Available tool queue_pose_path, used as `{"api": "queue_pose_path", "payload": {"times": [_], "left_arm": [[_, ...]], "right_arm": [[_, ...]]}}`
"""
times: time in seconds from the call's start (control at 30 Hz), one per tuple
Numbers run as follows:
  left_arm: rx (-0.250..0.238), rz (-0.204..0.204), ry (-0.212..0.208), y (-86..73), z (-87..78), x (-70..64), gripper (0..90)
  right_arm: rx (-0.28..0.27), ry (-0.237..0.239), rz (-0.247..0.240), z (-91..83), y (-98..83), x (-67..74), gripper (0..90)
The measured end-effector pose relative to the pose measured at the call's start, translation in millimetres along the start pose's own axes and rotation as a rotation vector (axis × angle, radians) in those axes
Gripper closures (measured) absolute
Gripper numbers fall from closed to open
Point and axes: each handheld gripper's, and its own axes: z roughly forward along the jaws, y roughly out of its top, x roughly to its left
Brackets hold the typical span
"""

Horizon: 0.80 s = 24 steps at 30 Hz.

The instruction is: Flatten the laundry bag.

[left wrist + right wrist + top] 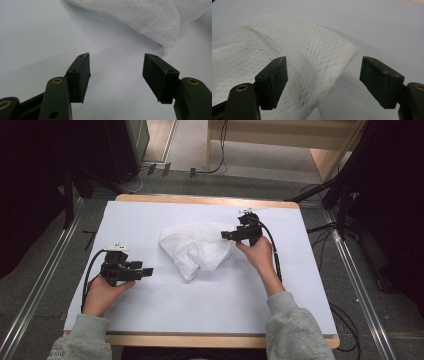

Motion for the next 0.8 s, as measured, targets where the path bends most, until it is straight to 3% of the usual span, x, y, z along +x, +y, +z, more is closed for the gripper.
{"api": "queue_pose_path", "payload": {"times": [0.07,0.13,0.17,0.2,0.23,0.27,0.5,0.8], "left_arm": [[-0.004,-0.004,0.0,-0.2,-0.3,0.8,40.1],[-0.006,-0.004,0.004,-0.2,-0.9,1.1,40.3],[-0.007,-0.006,0.006,-0.2,-1.4,1.3,40.3],[-0.011,-0.008,0.006,-0.1,-1.7,1.5,40.3],[-0.012,-0.01,0.007,-0.2,-2.4,2.0,40.4],[-0.011,-0.011,0.007,-0.1,-2.8,2.2,40.4],[-0.021,-0.024,0.007,1.9,-8.1,3.2,41.1],[-0.03,-0.029,-0.008,7.5,-10.5,0.1,41.7]], "right_arm": [[0.015,0.006,-0.007,6.7,-0.1,2.2,43.0],[0.026,0.041,-0.012,7.9,-1.1,4.5,66.2],[0.027,0.067,-0.028,7.3,-1.2,6.6,72.8],[0.027,0.067,-0.028,7.3,-1.2,6.6,72.8],[0.011,0.059,-0.081,2.5,-0.7,13.6,84.3],[-0.006,0.071,-0.1,-0.8,-0.1,16.8,87.1],[-0.076,0.148,-0.18,-24.9,-3.7,41.7,89.0],[-0.052,0.19,-0.253,-36.6,-28.3,68.7,89.0]]}}
